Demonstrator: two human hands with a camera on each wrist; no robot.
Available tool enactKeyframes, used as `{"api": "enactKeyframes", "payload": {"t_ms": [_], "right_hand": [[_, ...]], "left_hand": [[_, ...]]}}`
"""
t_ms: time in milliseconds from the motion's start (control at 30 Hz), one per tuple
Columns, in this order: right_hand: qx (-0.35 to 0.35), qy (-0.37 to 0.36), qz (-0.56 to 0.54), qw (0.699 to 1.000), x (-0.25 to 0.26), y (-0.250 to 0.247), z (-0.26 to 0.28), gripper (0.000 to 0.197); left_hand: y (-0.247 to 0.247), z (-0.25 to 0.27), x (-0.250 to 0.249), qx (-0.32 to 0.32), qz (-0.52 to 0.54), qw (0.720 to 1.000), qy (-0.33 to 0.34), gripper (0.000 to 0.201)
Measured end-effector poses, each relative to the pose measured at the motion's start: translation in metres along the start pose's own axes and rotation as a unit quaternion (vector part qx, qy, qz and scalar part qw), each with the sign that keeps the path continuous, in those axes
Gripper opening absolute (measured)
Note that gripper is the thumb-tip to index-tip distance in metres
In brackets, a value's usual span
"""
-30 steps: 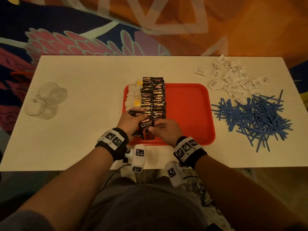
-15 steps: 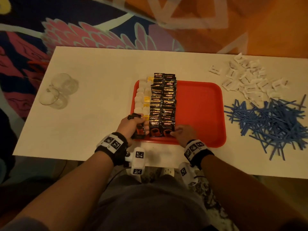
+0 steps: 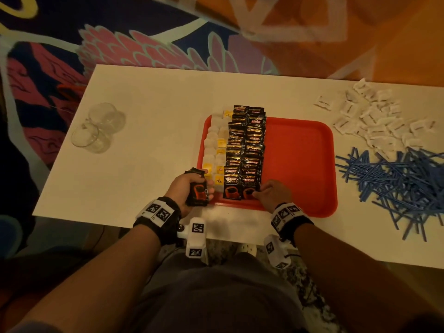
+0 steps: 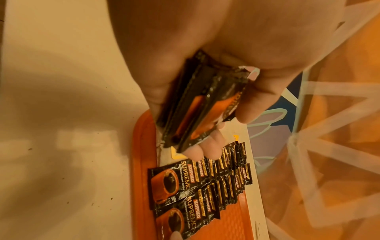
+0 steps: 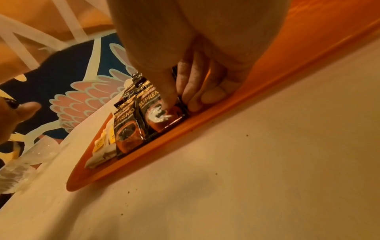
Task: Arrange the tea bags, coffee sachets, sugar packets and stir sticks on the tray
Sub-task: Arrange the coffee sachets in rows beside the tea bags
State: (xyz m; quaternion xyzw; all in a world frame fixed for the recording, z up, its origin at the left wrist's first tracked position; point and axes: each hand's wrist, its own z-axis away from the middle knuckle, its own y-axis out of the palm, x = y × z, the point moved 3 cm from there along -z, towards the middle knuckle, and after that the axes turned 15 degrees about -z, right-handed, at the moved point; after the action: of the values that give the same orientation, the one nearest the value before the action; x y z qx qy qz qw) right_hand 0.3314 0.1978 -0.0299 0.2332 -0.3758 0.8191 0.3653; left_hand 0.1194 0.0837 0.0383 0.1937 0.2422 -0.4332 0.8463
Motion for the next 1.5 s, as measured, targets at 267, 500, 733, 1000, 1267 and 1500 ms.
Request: {"api": "enactKeyframes", "payload": {"t_ms": [267,500,733,1000,1267,1500], "right_hand": [[-0.023,-0.012,-0.008,1.0,-0.006,-0.014,0.009,0.02],[0.09,-0.157,0.135,0.974,0.005,-0.004,0.022,0.016],[0.115,-0.162,0.212,0.957,0.012,0.012,0.018,0.038],[0.087,-0.153,0.193,0.965,0.019,0.009,0.005,0.04],[0.075,-0.144,0.192,0.968,0.029,0.005,-0.009,0.038],[0.087,-0.147,0.203,0.964,0.03,0.003,-0.012,0.036]], "left_hand": [[0.008,-0.01,-0.008,-0.018,-0.158,0.985,0.063,0.028],[0.025,-0.019,-0.003,-0.001,-0.789,0.574,0.22,0.038],[0.041,-0.025,0.013,0.037,-0.873,0.431,0.224,0.049],[0.05,-0.042,0.004,0.019,-0.868,0.443,0.226,0.056],[0.055,-0.055,-0.012,0.0,-0.847,0.476,0.237,0.056],[0.052,-0.058,-0.014,0.0,-0.832,0.494,0.254,0.057]]}}
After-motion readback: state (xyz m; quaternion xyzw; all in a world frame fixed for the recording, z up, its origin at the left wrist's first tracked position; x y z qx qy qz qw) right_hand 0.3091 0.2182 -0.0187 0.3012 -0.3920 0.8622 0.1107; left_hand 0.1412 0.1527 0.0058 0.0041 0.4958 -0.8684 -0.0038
